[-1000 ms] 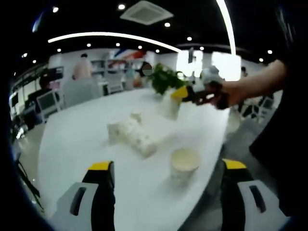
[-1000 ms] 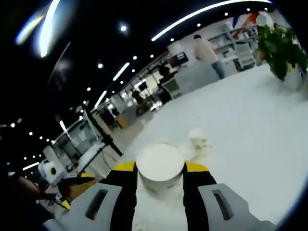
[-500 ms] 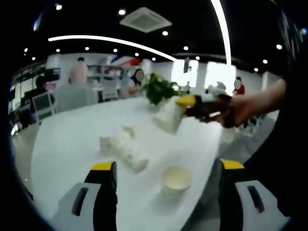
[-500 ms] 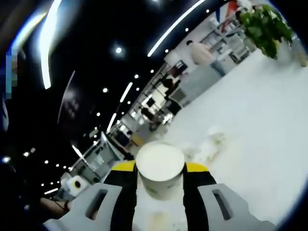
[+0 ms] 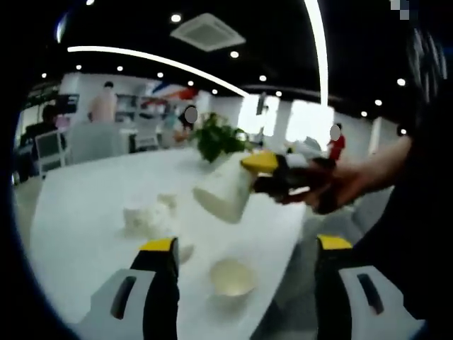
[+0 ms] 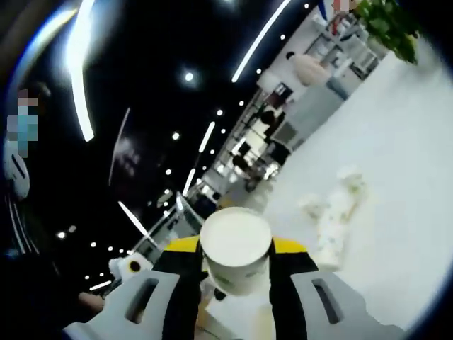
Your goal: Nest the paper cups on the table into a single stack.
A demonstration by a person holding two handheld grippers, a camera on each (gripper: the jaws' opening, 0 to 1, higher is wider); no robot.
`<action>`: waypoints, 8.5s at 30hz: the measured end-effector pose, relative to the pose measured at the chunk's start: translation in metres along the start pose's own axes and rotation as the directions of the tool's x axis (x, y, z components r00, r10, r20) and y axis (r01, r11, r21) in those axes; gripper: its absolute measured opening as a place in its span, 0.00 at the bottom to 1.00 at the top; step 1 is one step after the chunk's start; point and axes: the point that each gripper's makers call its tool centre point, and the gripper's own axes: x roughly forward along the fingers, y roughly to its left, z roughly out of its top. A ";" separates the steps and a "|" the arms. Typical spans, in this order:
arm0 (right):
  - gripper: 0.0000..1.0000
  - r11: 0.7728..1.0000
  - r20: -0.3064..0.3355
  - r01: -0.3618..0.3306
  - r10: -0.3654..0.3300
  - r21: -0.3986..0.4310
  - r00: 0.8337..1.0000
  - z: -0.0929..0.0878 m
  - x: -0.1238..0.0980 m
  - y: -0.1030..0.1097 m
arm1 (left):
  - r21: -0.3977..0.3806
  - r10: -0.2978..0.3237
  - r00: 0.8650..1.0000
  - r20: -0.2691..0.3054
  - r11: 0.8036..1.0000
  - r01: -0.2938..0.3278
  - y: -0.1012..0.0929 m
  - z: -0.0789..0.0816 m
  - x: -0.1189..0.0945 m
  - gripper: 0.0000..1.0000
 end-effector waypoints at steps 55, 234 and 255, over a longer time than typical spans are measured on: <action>0.33 0.939 -0.039 -0.247 0.264 0.240 0.964 -0.041 -0.009 0.049 | -0.156 -0.118 0.975 0.186 0.977 0.148 -0.023 0.041 -0.008 0.12; 0.99 0.822 -0.077 0.224 -0.307 -0.524 0.948 -0.006 -0.085 -0.075 | 0.477 0.103 0.466 -0.879 0.228 0.849 0.019 -0.096 0.031 0.01; 0.97 0.822 -0.083 0.223 -0.310 -0.524 0.947 -0.008 -0.085 -0.074 | 0.463 0.061 0.469 -0.881 0.308 0.831 0.014 -0.102 0.037 0.22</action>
